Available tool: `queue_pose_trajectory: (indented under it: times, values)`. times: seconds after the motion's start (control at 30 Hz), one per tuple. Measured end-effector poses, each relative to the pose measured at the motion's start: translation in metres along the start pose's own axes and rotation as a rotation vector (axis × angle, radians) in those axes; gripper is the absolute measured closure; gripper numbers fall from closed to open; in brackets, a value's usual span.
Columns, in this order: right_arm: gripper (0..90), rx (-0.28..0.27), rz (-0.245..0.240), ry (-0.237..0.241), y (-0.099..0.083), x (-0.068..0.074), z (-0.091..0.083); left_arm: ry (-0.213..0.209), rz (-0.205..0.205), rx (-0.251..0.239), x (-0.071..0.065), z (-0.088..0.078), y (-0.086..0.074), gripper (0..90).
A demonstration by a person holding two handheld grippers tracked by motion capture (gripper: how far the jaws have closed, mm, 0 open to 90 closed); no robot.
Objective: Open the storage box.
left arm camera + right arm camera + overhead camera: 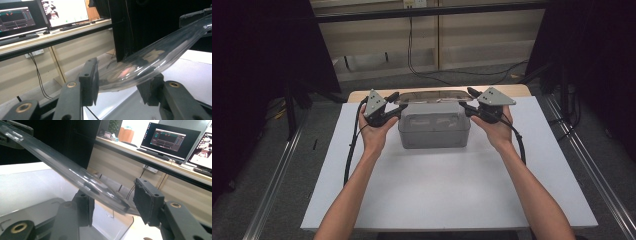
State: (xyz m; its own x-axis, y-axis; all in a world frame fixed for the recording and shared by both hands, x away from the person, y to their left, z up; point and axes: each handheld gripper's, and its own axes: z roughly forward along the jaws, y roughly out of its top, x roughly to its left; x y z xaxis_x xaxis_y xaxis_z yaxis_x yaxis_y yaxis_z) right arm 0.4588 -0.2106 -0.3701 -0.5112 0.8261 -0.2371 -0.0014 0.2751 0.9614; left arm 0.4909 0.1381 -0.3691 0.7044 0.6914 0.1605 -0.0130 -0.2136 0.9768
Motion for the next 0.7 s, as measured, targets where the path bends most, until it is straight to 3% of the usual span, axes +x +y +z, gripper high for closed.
queue_pose_trajectory:
  times: [0.23, 0.6, 0.7]
  values:
    - [53.9, -0.018, 0.019, 0.009, 0.002, -0.004, 0.005, 0.002, -0.031, 0.001, 0.006, 0.003, 0.001, 56.6]
    - [56.2, -0.029, 0.053, 0.023, 0.0, -0.008, 0.01, 0.01, -0.049, 0.008, 0.012, 0.01, -0.001, 58.5]
    - [56.4, -0.033, 0.057, 0.023, 0.0, -0.01, 0.011, 0.012, -0.036, 0.016, 0.014, 0.011, -0.001, 59.5]
